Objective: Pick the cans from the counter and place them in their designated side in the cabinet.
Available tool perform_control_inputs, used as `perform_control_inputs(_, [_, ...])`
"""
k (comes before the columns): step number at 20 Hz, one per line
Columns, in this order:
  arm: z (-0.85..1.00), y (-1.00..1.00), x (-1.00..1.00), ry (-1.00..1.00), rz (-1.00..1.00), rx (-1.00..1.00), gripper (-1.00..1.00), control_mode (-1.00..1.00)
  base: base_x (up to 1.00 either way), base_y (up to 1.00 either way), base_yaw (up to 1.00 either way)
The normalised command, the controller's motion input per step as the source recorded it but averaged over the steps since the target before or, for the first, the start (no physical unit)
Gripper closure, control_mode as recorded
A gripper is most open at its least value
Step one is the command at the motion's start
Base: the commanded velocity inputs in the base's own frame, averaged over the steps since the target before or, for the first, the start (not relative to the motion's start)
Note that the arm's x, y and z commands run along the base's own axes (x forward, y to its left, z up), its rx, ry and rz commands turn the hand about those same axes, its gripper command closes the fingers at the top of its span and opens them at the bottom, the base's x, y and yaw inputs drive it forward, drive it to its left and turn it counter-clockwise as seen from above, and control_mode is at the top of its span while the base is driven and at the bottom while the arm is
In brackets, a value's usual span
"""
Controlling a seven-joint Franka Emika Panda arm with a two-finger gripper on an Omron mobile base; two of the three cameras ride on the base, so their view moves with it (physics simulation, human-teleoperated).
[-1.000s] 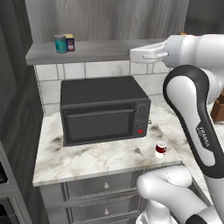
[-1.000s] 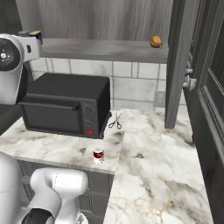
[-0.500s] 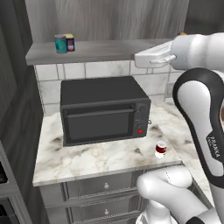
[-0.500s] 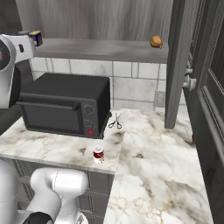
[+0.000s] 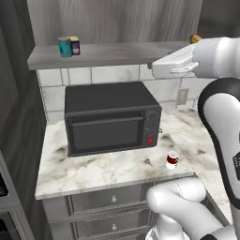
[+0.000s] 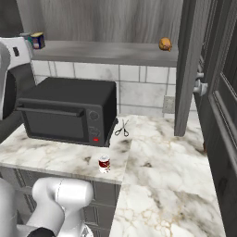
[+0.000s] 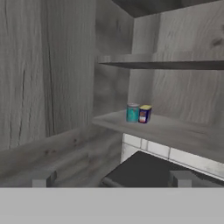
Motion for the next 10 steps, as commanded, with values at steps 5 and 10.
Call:
perform_control_inputs(5, [0.02, -0.19, -0.34, -0.05, -0.01, -0.02, -1.0, -1.0, 0.0, 0.0, 0.0])
perform_control_inputs(10, [0.0, -0.13, -0.25, -0.02, -0.07, -0.04, -1.0, -1.0, 0.0, 0.0, 0.0])
